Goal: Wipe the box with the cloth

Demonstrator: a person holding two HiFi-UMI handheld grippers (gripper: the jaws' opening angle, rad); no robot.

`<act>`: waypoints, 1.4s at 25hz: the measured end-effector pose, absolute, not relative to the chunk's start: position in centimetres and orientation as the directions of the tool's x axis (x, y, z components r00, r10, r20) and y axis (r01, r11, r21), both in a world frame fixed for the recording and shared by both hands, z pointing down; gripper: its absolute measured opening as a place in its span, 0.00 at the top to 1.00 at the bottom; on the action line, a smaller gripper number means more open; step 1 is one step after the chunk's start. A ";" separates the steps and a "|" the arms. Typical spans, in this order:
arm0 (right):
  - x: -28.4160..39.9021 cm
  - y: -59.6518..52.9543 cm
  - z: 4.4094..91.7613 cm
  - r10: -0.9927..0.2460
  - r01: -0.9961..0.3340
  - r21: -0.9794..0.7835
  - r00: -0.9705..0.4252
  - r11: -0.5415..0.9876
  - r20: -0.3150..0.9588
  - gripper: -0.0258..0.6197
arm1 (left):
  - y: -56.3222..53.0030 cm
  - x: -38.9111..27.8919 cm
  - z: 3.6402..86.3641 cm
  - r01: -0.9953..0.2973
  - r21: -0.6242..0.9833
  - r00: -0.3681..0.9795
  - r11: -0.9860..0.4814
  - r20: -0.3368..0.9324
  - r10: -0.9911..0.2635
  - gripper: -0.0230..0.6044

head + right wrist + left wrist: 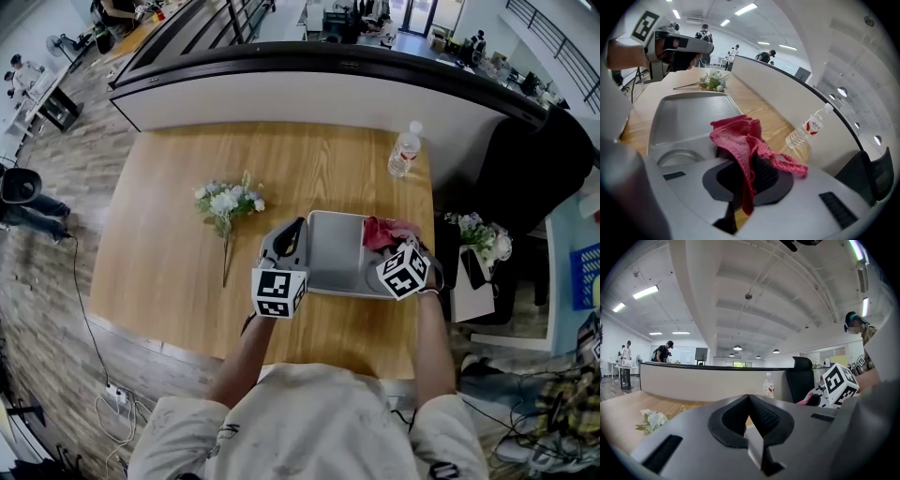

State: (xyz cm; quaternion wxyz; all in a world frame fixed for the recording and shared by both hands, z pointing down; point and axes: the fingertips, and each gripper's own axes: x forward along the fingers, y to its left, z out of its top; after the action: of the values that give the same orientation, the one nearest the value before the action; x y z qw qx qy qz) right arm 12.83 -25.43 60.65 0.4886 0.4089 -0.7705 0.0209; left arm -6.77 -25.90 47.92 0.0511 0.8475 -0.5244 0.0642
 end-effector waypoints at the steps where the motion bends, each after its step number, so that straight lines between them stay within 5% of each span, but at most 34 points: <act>1: 12.7 -25.2 60.6 -0.607 -0.651 0.362 -0.192 0.667 0.772 0.88 | -25.8 -6.7 47.8 -0.895 0.018 0.443 -0.446 0.160 -0.882 0.95; 14: 11.5 -22.2 59.8 -0.519 -0.691 0.185 -0.311 0.698 0.796 0.88 | -25.2 -5.7 47.6 -0.888 0.019 0.457 -0.460 0.155 -0.876 0.95; 23: 11.1 -21.0 59.7 -0.549 -0.642 0.279 -0.266 0.714 0.792 0.88 | -24.9 -5.6 47.8 -0.888 0.020 0.457 -0.459 0.157 -0.876 0.95; 35: 10.2 -16.4 60.3 -0.477 -0.629 0.197 -0.313 0.752 0.821 0.88 | -24.6 -5.0 48.1 -0.886 0.030 0.461 -0.462 0.158 -0.873 0.95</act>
State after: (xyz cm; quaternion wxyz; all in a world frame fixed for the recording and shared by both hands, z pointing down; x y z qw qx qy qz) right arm 10.24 -16.45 60.28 0.4754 0.3431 -0.8061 0.0799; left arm -5.04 -24.63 48.12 0.0541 0.8529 -0.5157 0.0601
